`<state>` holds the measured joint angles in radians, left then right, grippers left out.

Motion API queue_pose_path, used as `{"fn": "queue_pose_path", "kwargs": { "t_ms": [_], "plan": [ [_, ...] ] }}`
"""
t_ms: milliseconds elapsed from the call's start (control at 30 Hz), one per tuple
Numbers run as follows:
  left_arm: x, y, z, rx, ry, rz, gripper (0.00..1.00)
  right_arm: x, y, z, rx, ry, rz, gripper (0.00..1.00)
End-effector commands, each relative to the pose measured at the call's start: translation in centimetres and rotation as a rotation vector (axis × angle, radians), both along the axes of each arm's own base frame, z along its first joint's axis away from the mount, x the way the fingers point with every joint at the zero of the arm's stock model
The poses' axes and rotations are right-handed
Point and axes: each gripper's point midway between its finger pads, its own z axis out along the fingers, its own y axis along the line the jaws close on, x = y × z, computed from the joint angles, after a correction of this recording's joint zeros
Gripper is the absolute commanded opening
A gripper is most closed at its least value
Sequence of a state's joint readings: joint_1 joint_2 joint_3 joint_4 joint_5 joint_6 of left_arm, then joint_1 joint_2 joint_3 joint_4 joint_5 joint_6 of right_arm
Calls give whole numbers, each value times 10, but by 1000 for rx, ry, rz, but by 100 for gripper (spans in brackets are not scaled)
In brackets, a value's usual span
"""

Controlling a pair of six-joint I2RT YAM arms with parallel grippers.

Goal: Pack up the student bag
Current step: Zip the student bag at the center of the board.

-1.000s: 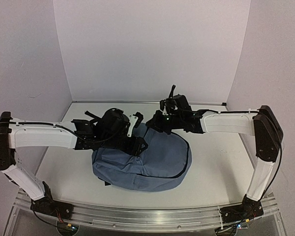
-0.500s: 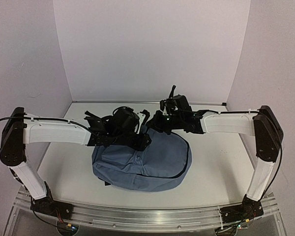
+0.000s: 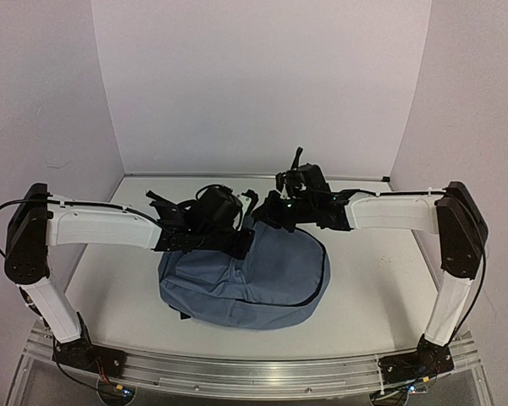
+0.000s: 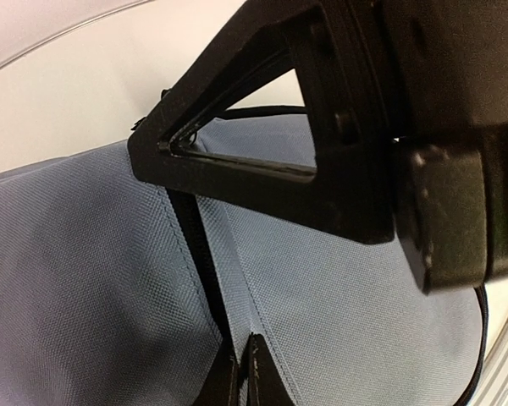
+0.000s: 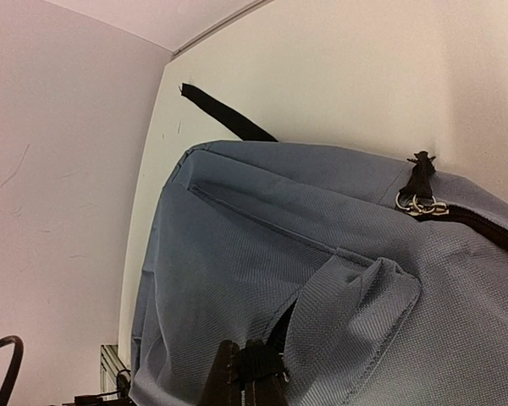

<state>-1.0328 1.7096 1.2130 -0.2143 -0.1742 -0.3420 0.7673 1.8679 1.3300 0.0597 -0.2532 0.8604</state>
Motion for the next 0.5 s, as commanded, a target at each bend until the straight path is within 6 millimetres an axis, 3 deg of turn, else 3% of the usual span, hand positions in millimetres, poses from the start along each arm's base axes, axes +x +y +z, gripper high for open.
{"fn": "queue_pose_path", "kwargs": {
  "t_ms": [0,267,467],
  "plan": [
    [-15,6,-12,0,56,-35,0,23,-14,62,83,-149,-90,0],
    [-44,32,-47,38,175,-44,0,38,-24,73,91,-165,-123,0],
    [-60,41,-44,3,209,-67,0,49,-34,64,73,-157,-152,0]
  ]
}}
